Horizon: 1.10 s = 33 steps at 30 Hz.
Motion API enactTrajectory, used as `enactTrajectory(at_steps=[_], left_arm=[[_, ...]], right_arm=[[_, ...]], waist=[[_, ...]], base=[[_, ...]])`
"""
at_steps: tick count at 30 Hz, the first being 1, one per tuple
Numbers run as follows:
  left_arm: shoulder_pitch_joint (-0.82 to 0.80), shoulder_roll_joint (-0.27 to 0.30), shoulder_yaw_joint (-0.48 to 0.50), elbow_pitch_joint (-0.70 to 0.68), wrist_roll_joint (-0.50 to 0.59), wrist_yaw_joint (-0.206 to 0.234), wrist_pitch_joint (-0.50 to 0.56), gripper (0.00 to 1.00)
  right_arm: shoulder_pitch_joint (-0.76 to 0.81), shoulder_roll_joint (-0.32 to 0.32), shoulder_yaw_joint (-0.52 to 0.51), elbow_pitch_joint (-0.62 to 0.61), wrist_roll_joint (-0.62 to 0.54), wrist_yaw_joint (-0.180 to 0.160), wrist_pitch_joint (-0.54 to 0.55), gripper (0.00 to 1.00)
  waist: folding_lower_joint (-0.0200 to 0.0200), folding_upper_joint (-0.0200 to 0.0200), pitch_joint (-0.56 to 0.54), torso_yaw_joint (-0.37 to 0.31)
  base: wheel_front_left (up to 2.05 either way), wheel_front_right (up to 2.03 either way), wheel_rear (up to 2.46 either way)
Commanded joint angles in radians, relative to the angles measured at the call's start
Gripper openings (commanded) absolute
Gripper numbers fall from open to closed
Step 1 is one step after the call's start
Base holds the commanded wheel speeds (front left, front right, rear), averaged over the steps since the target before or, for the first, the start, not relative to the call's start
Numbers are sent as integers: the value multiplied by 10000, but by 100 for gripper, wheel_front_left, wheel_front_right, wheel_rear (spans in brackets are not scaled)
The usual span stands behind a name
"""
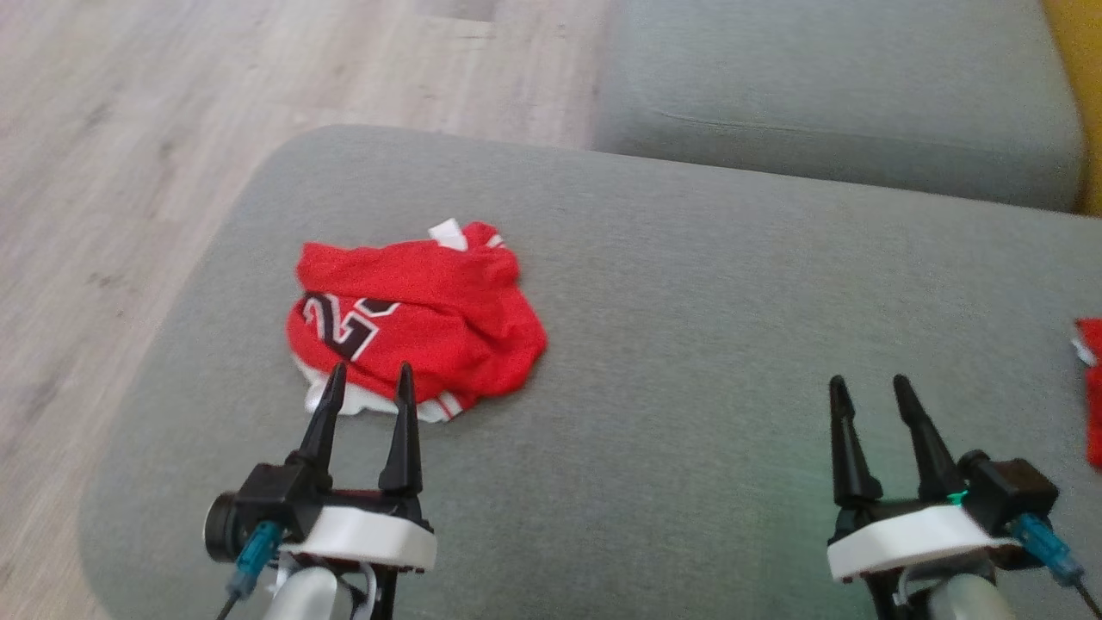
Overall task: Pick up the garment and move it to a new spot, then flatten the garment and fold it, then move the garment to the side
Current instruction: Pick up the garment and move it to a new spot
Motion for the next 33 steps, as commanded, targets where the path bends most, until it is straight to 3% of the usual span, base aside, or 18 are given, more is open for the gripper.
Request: enactTrajectory(at_steps=[1, 3, 12, 21, 27, 33], left_arm=[[-227, 35, 371, -267, 148, -53, -95, 100], [-185, 35, 468, -237, 217, -79, -95, 100], [-61, 35, 790, -158, 386, -213, -95, 100], [-544, 259, 804, 285, 523, -565, -23, 100], [-2742, 871, 243, 745, 598, -1129, 1426, 100], [-5537, 1740, -468, 1828, -304, -1366, 4292, 100]], right_arm=[[-192, -42, 351, -351, 83, 65, -132, 100], [-160, -41, 573, -323, 176, 65, -132, 100], [-188, -41, 1147, -231, 416, 65, -133, 100], [-348, -41, 1235, -129, 446, 65, -133, 100], [-800, -41, 1136, -184, 157, 65, -133, 100], [-1496, -41, 1216, -194, -141, 65, -133, 100]], waist=[[0, 0, -53, 502], [0, 0, -88, 897], [0, 0, -147, 1479], [0, 0, 301, 1165], [0, 0, 1319, 445], [0, 0, 2475, -571]], base=[[0, 0, 0], [0, 0, 0], [0, 0, 0], [0, 0, 0], [0, 0, 0], [0, 0, 0]])
